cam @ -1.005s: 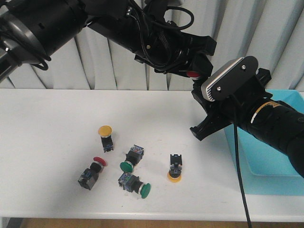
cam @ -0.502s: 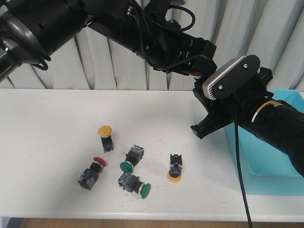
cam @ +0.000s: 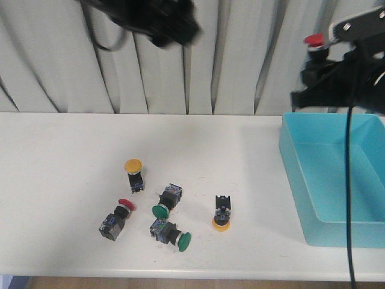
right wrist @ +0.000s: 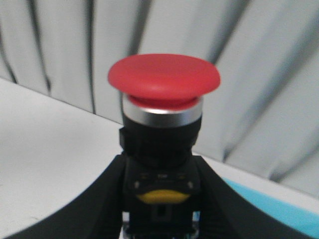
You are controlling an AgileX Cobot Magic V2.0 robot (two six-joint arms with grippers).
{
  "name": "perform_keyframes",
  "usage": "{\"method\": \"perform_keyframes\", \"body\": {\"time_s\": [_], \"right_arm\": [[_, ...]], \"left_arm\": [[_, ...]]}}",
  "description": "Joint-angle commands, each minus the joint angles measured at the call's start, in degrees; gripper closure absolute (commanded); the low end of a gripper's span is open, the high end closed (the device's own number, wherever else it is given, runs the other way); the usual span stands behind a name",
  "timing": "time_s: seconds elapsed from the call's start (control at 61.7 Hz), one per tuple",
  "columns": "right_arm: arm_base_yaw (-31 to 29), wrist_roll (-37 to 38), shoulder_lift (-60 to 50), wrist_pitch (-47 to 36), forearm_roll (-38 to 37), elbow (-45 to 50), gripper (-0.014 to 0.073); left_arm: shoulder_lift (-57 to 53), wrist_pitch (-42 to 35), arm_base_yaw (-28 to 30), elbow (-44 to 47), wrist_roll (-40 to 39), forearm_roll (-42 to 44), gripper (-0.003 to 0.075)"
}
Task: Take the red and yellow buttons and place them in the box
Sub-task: 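Carry the red button with the right gripper and release it in the blue box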
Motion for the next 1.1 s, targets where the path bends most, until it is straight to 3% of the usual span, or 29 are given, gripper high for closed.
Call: {"method": "perform_keyframes", "body": {"time_s": [0.0, 0.146, 0.34, 0.745, 0.956, 1.086], "right_arm": [[-4.56, 2.81, 1.81, 4.07, 0.43, -6.71, 0.0559], [-10.38, 7.65, 9.12, 12.0, -1.51, -10.55, 0.0545], [-12.3, 9.45, 19.23, 15.65, -3.84, -10.63, 0.0507], [-12.18, 9.45, 30.49, 14.47, -3.84, -10.68, 0.0468], [-12.18, 9.45, 34.45, 15.13, -3.92, -10.68, 0.0447], [-12.13, 9.39, 36.08, 15.56, -3.92, -10.68, 0.0363]], "left_arm": [[-6.44, -1.47, -0.1, -1.38, -8.87, 16.0, 0.0223], [-10.7, 1.91, -0.02, -0.1, -16.41, 33.04, 0.0258], [-16.25, 0.84, -0.02, 12.49, -18.48, 40.24, 0.0286], [-17.73, -7.77, 2.63, 35.89, -26.53, 41.53, 0.0288], [-17.39, -10.2, 4.45, 39.51, -30.56, 41.06, 0.0288], [-16.84, -10.57, 4.45, 39.51, -30.95, 40.74, 0.0288]]}}
